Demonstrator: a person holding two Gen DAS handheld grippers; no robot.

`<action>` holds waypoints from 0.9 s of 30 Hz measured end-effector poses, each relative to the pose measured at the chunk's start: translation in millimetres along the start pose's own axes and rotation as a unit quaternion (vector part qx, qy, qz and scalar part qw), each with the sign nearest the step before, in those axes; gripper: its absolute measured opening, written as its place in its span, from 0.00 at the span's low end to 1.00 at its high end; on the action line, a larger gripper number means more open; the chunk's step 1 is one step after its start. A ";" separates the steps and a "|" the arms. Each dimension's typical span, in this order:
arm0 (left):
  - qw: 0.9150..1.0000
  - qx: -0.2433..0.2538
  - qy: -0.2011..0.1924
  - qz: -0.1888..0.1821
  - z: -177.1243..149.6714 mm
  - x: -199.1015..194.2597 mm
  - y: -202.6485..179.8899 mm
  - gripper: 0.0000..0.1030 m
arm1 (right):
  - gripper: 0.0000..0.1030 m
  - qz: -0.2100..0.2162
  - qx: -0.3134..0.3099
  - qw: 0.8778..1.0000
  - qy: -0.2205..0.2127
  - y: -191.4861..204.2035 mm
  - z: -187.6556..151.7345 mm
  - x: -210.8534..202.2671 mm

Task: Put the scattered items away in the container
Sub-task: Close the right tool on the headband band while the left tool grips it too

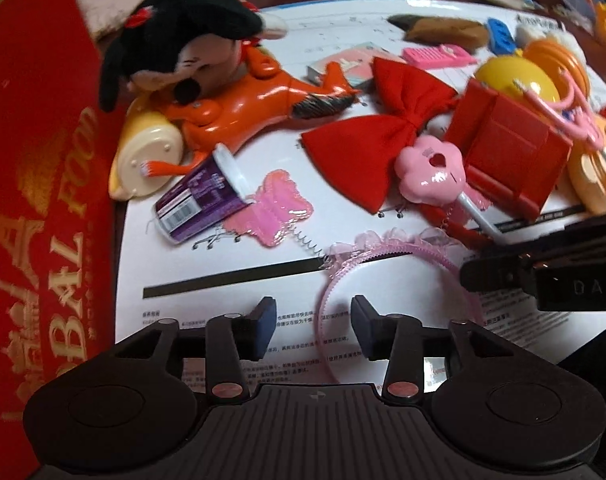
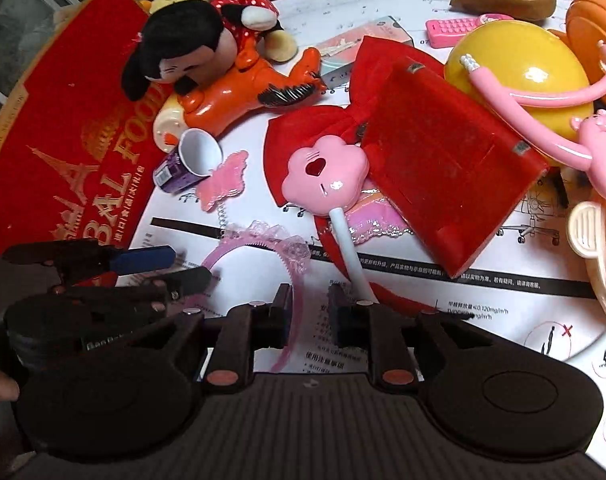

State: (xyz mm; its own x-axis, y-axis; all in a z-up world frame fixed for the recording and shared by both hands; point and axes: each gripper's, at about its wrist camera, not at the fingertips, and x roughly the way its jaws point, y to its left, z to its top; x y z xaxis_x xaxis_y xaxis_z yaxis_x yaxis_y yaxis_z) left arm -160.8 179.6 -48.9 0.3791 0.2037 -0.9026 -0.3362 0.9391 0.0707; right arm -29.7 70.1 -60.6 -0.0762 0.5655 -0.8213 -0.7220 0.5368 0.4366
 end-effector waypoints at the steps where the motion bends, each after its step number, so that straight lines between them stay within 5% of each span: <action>1: 1.000 0.010 0.000 0.005 -0.3 2.7 -1.9 0.58 | 0.28 0.000 -0.001 1.000 0.002 1.1 0.6 1.9; 7: 1.000 0.027 -0.007 0.006 5.0 14.3 -4.1 0.55 | 0.29 0.001 -0.022 1.000 -0.004 11.9 5.3 11.1; 9: 0.999 0.024 -0.007 -0.020 7.5 15.3 -3.8 0.36 | 0.28 -0.002 -0.035 0.999 -0.009 16.9 6.6 14.3; 10: 0.999 0.019 -0.004 -0.037 9.7 15.6 -4.3 0.17 | 0.27 -0.006 -0.042 0.999 -0.012 19.2 7.2 15.5; 13: 0.999 0.020 0.000 -0.029 14.2 16.8 -8.3 0.07 | 0.20 -0.022 -0.052 0.998 -0.016 22.3 9.8 17.5; 17: 0.999 -0.010 0.004 -0.046 17.1 11.8 -5.4 0.07 | 0.16 -0.013 -0.002 1.000 -0.007 10.8 11.3 15.7; 27: 0.994 0.000 -0.093 -0.049 38.8 -54.9 -14.2 0.03 | 0.13 0.037 0.042 0.998 -0.030 6.2 11.9 -21.6</action>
State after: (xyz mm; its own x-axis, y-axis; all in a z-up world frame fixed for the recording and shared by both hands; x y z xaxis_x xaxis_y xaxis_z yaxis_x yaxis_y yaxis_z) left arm -143.4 165.8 16.1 0.5638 0.1586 -0.8105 -0.2892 0.9572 -0.0139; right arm -24.3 68.7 -35.8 -0.0851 0.6405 -0.7633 -0.6558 0.5407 0.5268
